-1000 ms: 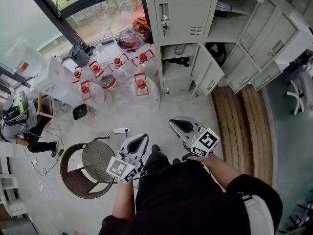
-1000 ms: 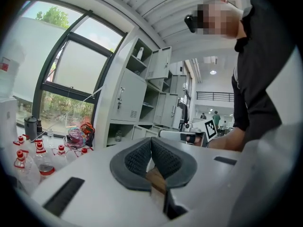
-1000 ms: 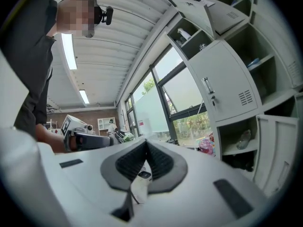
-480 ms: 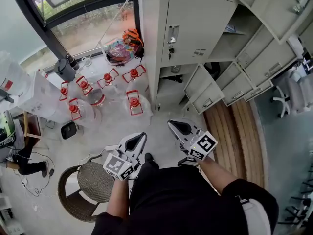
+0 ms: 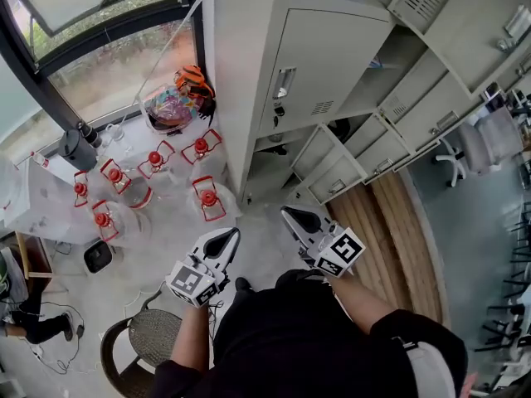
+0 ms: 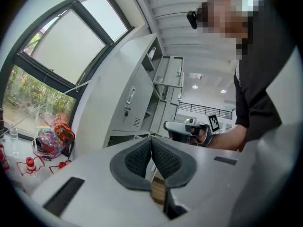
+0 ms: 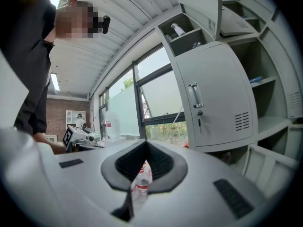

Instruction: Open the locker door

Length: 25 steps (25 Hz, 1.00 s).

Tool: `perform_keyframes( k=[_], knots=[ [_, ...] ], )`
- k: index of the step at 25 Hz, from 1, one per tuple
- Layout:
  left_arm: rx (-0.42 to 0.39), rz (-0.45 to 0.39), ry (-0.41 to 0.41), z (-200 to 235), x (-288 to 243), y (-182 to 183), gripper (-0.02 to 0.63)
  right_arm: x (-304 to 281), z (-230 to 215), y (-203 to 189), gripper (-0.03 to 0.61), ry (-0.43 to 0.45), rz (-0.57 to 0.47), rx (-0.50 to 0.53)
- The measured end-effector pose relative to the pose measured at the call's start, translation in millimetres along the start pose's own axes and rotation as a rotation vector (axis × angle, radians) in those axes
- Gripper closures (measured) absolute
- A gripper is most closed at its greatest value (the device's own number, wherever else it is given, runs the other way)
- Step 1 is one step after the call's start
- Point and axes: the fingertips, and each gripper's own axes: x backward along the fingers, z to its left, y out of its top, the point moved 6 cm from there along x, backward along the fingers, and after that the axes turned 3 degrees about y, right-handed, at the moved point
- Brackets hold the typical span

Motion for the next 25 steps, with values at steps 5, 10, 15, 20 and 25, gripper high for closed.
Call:
perform_keyframes(
  k=[5,10,15,20,25],
  knots=[
    [0.009,-0.010,-0.013,22.5,-26.6,9.5,0.598,-7.3,-21.9,8.4,0.568,-0.024,-0.003,0.018],
    [-0.021,0.008,-0.005,39.5,-62.5,20.6,0.598,-16.1,-57.6,18.2,0.566,-0.009,-0.034,0.031],
    [-0.048,-0.002,0.024,43.5,-102.3,45.2,0.598,-16.0,-100.0,43.0,0.566,0.025,-0.086,0.036],
    [-0.080,-0.029,0.071,55.8,-139.0,71.7,0.598,-21.8,-140.8,77.8,0.565,0.072,-0.139,0.068],
    [-0.045,-0.061,0.115,76.5,-169.7,80.1,0.598,-34.1,-175.0,112.7,0.561,0.110,-0.219,0.144]
  ],
)
